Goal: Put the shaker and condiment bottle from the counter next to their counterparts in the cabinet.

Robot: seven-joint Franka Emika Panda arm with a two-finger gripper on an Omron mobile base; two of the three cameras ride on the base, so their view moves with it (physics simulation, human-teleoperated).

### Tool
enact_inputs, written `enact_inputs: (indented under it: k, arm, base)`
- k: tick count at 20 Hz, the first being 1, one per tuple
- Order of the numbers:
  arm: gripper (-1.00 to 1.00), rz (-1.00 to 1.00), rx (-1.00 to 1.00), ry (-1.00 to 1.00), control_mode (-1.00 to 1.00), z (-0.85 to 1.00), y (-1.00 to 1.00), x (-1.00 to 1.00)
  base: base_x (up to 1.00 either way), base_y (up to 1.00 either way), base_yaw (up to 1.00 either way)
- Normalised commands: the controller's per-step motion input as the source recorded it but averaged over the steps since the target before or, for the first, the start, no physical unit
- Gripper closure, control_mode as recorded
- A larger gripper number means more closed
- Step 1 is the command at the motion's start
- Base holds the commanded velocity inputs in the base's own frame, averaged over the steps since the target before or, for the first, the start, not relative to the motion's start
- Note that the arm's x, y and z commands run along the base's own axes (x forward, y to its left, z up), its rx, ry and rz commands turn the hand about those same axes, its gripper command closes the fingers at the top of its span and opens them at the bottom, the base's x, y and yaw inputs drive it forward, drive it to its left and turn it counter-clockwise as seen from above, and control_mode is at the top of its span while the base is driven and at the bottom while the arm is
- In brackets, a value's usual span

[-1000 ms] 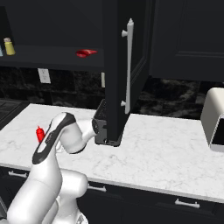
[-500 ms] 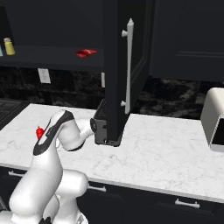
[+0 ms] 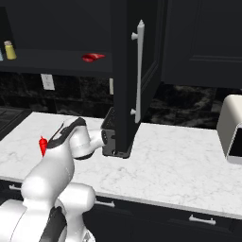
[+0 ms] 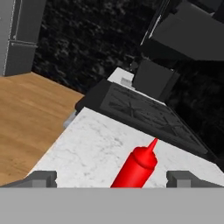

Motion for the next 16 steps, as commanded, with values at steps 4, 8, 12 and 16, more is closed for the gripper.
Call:
enact_inputs:
  k: [4,8,12,16]
  arm:
    - [-1.0,0.0,0.0,0.0,-1.0,-0.31,0.12,0.0]
    - [-1.0,0.0,0.0,-0.01,-1.0,-0.47,0.33,0.02]
    - [-1.0,0.0,0.0,0.0,-1.0,-0.24,0.15,0.1]
    - [-1.0,0.0,0.0,0.0,-1.0,0.0,0.02,0.06]
  base:
    - [0.0,0.0,0.0]
    - [0.0,0.0,0.0]
    - [0.0,0.0,0.0]
    - [0.0,0.0,0.0]
